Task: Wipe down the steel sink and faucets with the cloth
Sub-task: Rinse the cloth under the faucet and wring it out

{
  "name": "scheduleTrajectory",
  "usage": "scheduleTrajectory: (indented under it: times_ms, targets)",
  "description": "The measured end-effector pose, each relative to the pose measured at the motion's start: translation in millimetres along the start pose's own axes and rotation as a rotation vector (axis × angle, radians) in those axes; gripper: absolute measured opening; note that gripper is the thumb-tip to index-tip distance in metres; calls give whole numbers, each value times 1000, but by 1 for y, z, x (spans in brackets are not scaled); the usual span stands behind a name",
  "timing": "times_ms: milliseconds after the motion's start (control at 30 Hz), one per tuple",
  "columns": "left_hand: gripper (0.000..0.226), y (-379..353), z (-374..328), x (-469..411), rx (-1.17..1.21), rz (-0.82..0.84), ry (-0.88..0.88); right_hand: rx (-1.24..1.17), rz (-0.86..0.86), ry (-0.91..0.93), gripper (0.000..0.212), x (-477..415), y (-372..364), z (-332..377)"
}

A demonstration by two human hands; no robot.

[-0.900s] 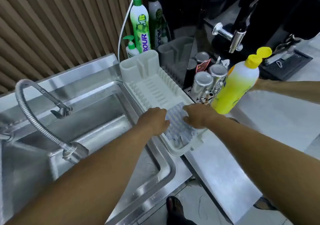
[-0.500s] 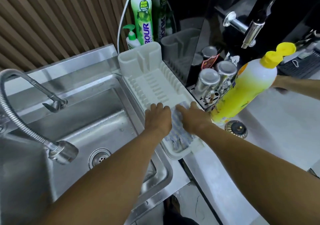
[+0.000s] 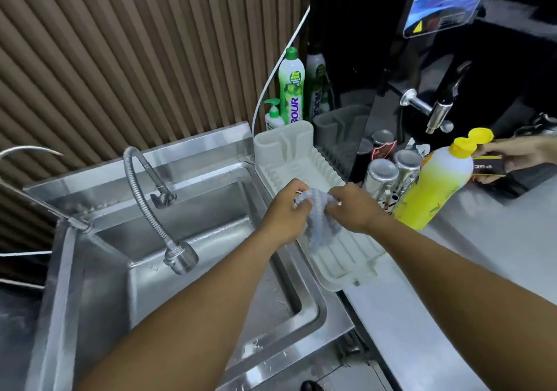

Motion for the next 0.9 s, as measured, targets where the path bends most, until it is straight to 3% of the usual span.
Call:
scheduleTrajectory:
  times_ms: [200,333,433,533,767,900]
  targets:
    - [11,90,-27,43,206,-216,-124,-869,132,-170,16,26,-4,81]
    - [10,148,-24,74,339,-364,-146,-1240,94,-154,23,48,-22,148]
    - [12,185,-6,90,336,-438,-117,-1449,186,-139,26,71,-41,192]
    - [12,207,16,105,338,-455,-66,-1466,302,-121,29,87,-61,219]
    - [7,221,91,136,406,-352,156,-1265,232,-264,33,98,-129,227]
    - [14,220,130,149,394,-278,274,-1169,194,-353,15,108,-165,219]
Point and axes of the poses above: each hand's wrist, its own x-axis away from the middle knuckle, its own y-axis out of the back of the hand, z = x × y, the point moved 5 cm from there along -x, towards the middle knuckle, and after that the axes turned 5 degrees about -z, right-handed, at the moved point
